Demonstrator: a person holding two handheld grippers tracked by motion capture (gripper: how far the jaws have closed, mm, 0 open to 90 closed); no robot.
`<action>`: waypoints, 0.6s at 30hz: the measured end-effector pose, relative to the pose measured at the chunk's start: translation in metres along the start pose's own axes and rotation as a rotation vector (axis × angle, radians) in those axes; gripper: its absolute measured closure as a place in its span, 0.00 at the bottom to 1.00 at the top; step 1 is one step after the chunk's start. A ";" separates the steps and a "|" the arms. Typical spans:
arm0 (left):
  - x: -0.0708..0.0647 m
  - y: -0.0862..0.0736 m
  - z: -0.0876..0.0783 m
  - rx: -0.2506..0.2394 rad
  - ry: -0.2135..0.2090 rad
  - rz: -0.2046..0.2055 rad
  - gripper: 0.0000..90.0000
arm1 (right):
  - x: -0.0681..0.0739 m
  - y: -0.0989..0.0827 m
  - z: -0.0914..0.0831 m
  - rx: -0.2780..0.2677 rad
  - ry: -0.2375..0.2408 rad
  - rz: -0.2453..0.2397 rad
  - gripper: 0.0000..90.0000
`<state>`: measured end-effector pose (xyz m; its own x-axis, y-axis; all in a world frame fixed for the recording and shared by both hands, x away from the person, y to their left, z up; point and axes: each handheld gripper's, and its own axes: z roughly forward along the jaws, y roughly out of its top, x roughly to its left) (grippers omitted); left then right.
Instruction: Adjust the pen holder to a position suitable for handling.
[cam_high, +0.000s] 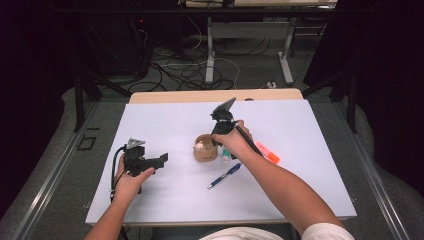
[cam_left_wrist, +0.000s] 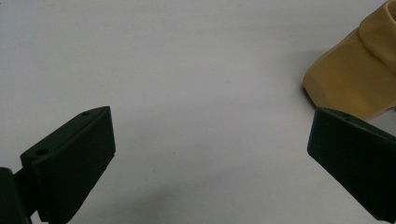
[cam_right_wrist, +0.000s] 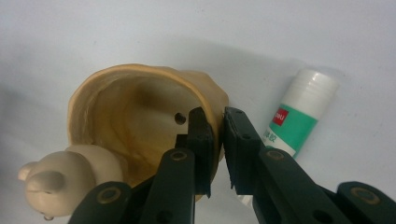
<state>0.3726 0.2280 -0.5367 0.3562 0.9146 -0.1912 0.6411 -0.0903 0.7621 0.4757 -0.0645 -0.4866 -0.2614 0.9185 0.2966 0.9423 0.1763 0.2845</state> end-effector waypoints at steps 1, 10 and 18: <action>0.000 0.000 0.000 0.000 -0.001 -0.002 0.01 | -0.001 0.001 -0.001 0.021 -0.002 0.020 0.91; 0.000 0.000 0.000 -0.003 -0.006 0.001 0.01 | -0.009 0.011 -0.001 0.089 0.003 0.115 0.92; 0.000 0.000 0.001 0.001 -0.004 0.002 0.01 | -0.013 0.010 0.001 0.091 0.038 0.122 0.89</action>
<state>0.3731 0.2274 -0.5367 0.3597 0.9131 -0.1922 0.6410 -0.0922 0.7620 0.4891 -0.0748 -0.4881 -0.1496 0.9214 0.3586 0.9822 0.0967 0.1612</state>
